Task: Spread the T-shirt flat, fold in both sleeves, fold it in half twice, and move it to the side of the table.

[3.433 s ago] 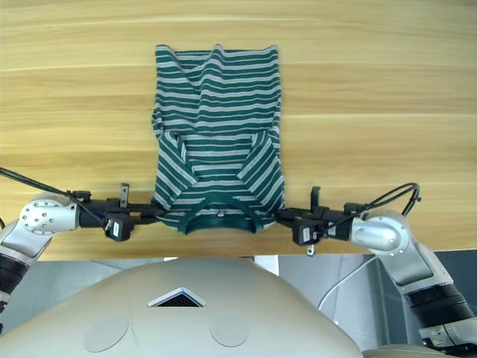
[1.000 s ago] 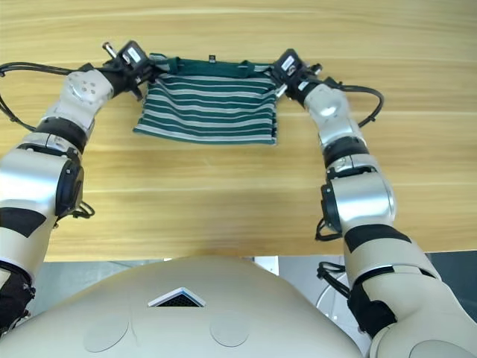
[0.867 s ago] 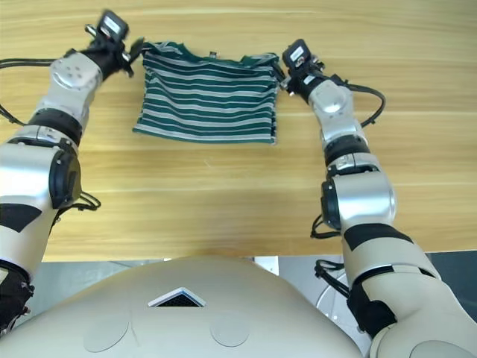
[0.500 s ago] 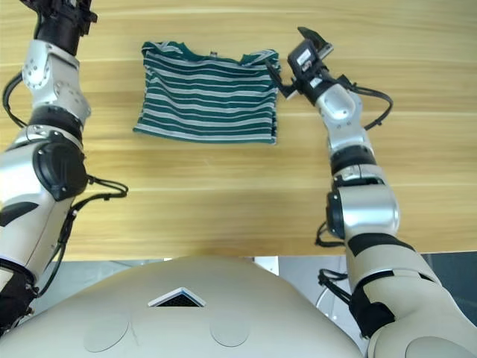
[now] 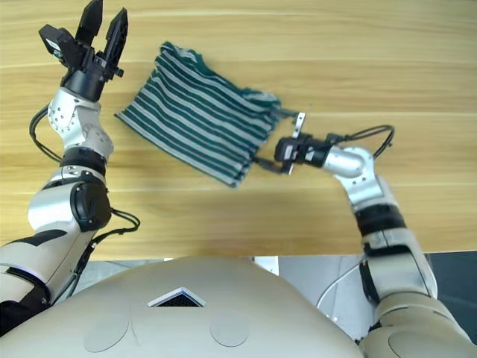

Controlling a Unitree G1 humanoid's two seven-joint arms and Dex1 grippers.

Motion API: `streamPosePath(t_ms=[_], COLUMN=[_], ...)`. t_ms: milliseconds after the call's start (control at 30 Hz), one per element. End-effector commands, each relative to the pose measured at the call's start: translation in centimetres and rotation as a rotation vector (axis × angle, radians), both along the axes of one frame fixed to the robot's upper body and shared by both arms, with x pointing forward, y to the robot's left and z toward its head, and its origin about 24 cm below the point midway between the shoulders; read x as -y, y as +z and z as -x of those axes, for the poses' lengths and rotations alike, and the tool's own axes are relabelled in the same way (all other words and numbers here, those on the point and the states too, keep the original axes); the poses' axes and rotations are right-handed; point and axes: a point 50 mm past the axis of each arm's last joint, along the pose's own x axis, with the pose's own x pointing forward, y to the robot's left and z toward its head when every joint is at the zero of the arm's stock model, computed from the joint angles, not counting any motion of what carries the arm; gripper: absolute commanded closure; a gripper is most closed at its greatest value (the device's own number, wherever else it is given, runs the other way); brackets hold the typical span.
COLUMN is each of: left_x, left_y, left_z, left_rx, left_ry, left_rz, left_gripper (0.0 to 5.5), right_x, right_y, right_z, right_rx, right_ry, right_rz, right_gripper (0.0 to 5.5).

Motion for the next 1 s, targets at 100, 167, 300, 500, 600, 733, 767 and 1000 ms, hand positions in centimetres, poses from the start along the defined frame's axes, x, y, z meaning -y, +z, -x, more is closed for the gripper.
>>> streamPosePath(t_ms=[100, 167, 300, 500, 600, 733, 767, 1000], left_x=[-0.3, -0.3, -0.1, -0.6, -1.7, -2.0, -2.0, -2.5], left_y=[-0.2, -0.2, -0.1, 1.1, 1.4, 1.2, 1.0, -0.3], left_z=[0.2, 0.1, 0.2, 1.9, 2.5, 2.4, 2.3, 2.2], left_rx=[-0.009, -0.012, 0.005, 0.102, 0.11, 0.082, 0.073, 0.025], left_ry=[0.012, 0.017, 0.003, -0.182, -0.216, -0.193, -0.177, -0.092], left_rz=[-0.005, -0.004, -0.001, 0.195, 0.326, 0.36, 0.358, 0.343], left_gripper=[2.89, 2.89, 2.89, 2.89, 2.89, 2.89, 2.89, 2.89], right_x=[-4.2, -3.9, -4.0, -7.6, -8.8, -9.2, -8.9, -7.5], right_y=[4.2, 5.7, 6.5, 3.3, 2.0, 0.1, -0.7, -3.9], right_z=[7.3, 5.7, 2.1, -2.9, -5.1, -7.5, -8.0, -10.5], right_rx=[-0.058, -0.017, 0.066, 0.206, 0.295, 0.362, 0.372, 0.382], right_ry=[0.343, 0.267, 0.101, -0.045, -0.092, -0.116, -0.118, -0.543], right_rz=[-0.171, -0.228, -0.242, -0.047, 0.057, 0.195, 0.255, 0.21], right_gripper=[0.13, 0.13, 0.13, 0.13, 0.13, 0.13, 0.13, 0.13])
